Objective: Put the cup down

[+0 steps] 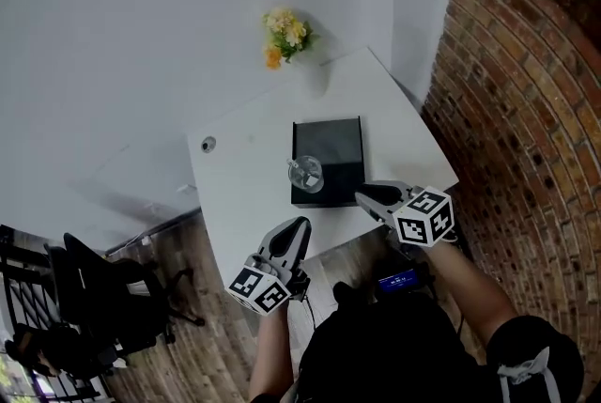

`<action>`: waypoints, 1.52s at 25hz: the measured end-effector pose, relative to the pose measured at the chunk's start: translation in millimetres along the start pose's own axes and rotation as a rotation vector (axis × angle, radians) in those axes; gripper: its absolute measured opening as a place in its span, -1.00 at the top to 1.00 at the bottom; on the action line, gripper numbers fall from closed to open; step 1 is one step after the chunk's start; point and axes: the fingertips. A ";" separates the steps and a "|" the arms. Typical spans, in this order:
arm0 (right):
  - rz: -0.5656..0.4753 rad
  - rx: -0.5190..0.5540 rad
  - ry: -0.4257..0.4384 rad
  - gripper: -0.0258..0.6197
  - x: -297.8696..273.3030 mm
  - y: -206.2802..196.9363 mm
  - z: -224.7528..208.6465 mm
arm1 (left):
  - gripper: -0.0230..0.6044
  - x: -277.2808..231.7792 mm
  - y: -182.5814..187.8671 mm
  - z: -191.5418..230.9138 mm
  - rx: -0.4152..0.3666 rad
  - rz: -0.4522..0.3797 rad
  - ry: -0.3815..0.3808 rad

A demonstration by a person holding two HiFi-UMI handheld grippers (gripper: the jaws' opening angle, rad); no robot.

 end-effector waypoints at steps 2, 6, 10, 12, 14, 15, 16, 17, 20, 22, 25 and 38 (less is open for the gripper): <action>-0.069 -0.046 0.036 0.79 10.5 17.8 -0.3 | 0.86 -5.6 -0.2 -5.5 -0.010 -0.004 -0.011; -0.158 -0.128 0.127 0.87 20.8 44.6 10.5 | 0.86 -9.1 1.7 -14.9 -0.019 -0.017 -0.021; -0.166 -0.139 0.167 0.88 18.2 52.4 20.5 | 0.89 -9.3 4.0 -21.1 -0.009 -0.042 -0.029; -0.166 -0.137 0.180 0.88 14.7 53.1 26.5 | 0.90 -7.2 5.2 -22.9 0.001 -0.055 -0.030; -0.165 -0.131 0.181 0.88 11.2 52.9 29.9 | 0.90 -5.3 6.5 -24.2 0.003 -0.065 -0.030; -0.164 -0.127 0.178 0.88 9.6 52.6 31.0 | 0.90 -4.2 7.1 -24.6 0.002 -0.068 -0.030; -0.162 -0.123 0.176 0.88 8.2 52.4 31.8 | 0.90 -3.0 7.8 -24.8 0.000 -0.071 -0.029; -0.161 -0.123 0.175 0.88 6.8 52.3 32.5 | 0.90 -1.7 8.5 -24.7 -0.002 -0.073 -0.026; -0.163 -0.136 0.182 0.88 3.7 52.5 33.3 | 0.90 1.8 9.1 -23.2 -0.003 -0.076 -0.017; -0.163 -0.139 0.182 0.88 2.1 52.3 32.5 | 0.90 3.5 8.2 -22.2 0.004 -0.075 -0.012; -0.156 -0.137 0.178 0.88 0.3 49.5 31.9 | 0.90 5.1 6.0 -20.0 0.012 -0.074 -0.003; -0.161 -0.191 0.210 0.88 -5.2 46.2 30.0 | 0.90 6.6 5.0 -13.9 0.032 -0.076 0.009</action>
Point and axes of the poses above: the fingertips, and each gripper's own axes: x backward along the fingers, z to its left, y out of its top, and after that the axes turned 10 degrees about x, right-handed
